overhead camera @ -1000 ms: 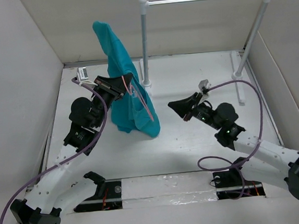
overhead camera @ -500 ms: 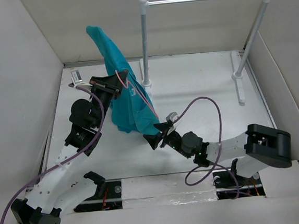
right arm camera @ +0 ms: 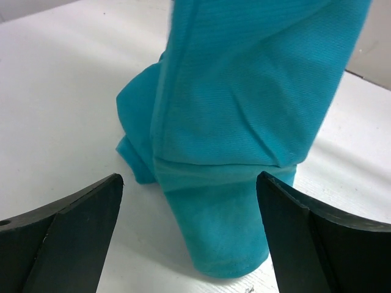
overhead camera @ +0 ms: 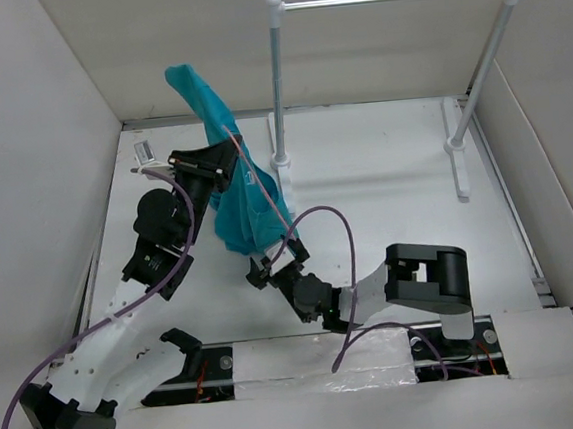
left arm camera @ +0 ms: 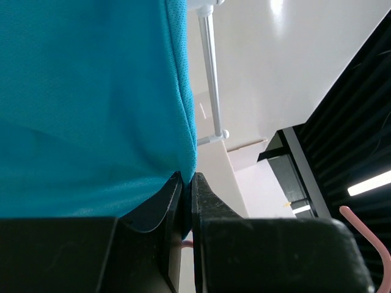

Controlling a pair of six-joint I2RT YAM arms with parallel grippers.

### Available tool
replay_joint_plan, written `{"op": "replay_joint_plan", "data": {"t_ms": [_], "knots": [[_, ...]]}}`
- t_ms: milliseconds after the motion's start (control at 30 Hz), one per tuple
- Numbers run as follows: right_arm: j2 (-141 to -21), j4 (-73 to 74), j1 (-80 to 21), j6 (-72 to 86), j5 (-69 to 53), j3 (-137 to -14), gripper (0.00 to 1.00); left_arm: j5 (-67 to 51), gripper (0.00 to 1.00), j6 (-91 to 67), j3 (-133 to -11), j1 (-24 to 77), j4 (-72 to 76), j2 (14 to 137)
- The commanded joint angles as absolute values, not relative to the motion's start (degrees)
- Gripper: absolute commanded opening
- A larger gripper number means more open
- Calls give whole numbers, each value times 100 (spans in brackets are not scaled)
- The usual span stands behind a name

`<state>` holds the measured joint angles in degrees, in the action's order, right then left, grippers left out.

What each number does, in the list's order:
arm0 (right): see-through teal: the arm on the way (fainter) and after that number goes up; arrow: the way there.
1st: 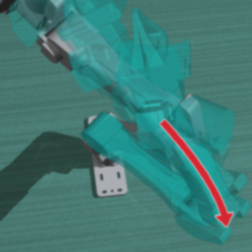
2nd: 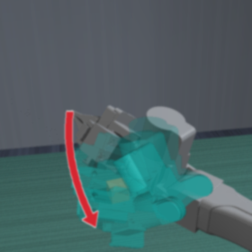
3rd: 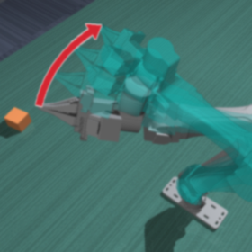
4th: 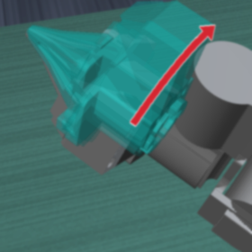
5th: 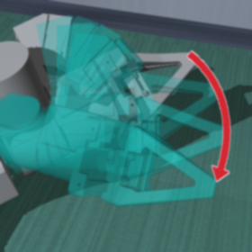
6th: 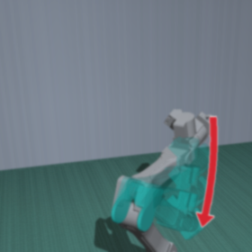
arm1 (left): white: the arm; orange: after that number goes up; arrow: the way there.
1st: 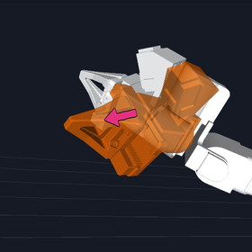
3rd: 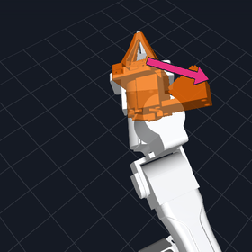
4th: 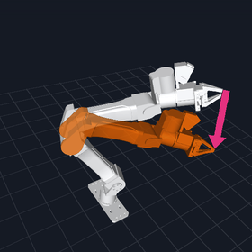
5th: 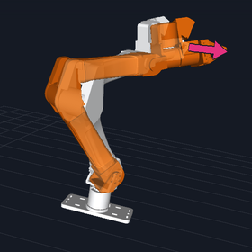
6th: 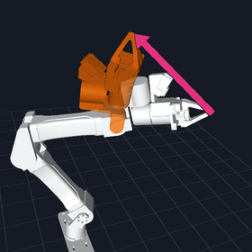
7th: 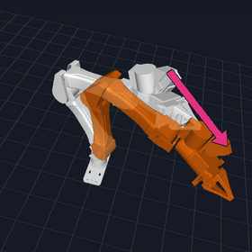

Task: Place the t-shirt on the hanger

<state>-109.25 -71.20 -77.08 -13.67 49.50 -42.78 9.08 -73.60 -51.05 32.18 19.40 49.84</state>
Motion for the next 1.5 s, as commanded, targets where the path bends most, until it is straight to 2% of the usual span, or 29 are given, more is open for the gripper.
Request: {"op": "replay_joint_plan", "data": {"t_ms": [0, 133, 233, 333, 367, 433, 467, 733, 867, 967, 1133, 1200, 1367, 1467], "knots": [[-11004, -10380, -7778, -2021, 5598, -4745, 95, 967, 0, -7471, -5361, 3243, 2232, 4755], [-11057, -10389, -7778, -2284, 5704, -5114, 94, 993, 0, -7471, -5257, 3296, 2127, 4615], [-11065, -10389, -7778, -2470, 5766, -5378, 87, 993, 0, -7515, -5150, 3296, 2197, 4535], [-11057, -10389, -7726, -2452, 5853, -5484, 43, 1011, 0, -7453, -5116, 3296, 2109, 4430], [-11057, -10406, -7726, -2461, 5871, -5484, 21, 1046, 0, -7436, -5080, 3296, 2144, 4412], [-10995, -10397, -7726, -2487, 5915, -5327, 4, 1072, 0, -7279, -5089, 3296, 2215, 4377], [-10873, -10389, -7795, -2487, 5932, -5222, 0, 1159, 0, -7190, -5115, 3296, 2215, 4360], [-10047, -10223, -8577, -2024, 6055, -3482, 0, 1635, 0, -6232, -5326, 3103, 2733, 4421], [-9415, -9073, -8911, -1013, 5959, -2735, 0, 1775, 0, -6082, -5352, 3032, 3374, 4587], [-8660, -7722, -9017, -64, 5617, -2480, 0, 1723, 0, -5924, -5546, 3032, 3585, 4755], [-8245, -7244, -9123, 350, 5783, -2110, 0, 1687, 0, -5740, -5677, 3032, 3560, 4737], [-8095, -6544, -9123, 605, 5800, -2109, 0, 1600, 0, -5731, -5678, 2979, 3542, 4650], [-7771, -5338, -9185, 1791, 6687, -1987, 0, 1205, 0, -5572, -5985, 2979, 3086, 4475], [-6832, -4319, -9385, 1855, 7223, -2143, 0, 1116, 0, -5494, -5959, 2979, 2779, 4342]]}}
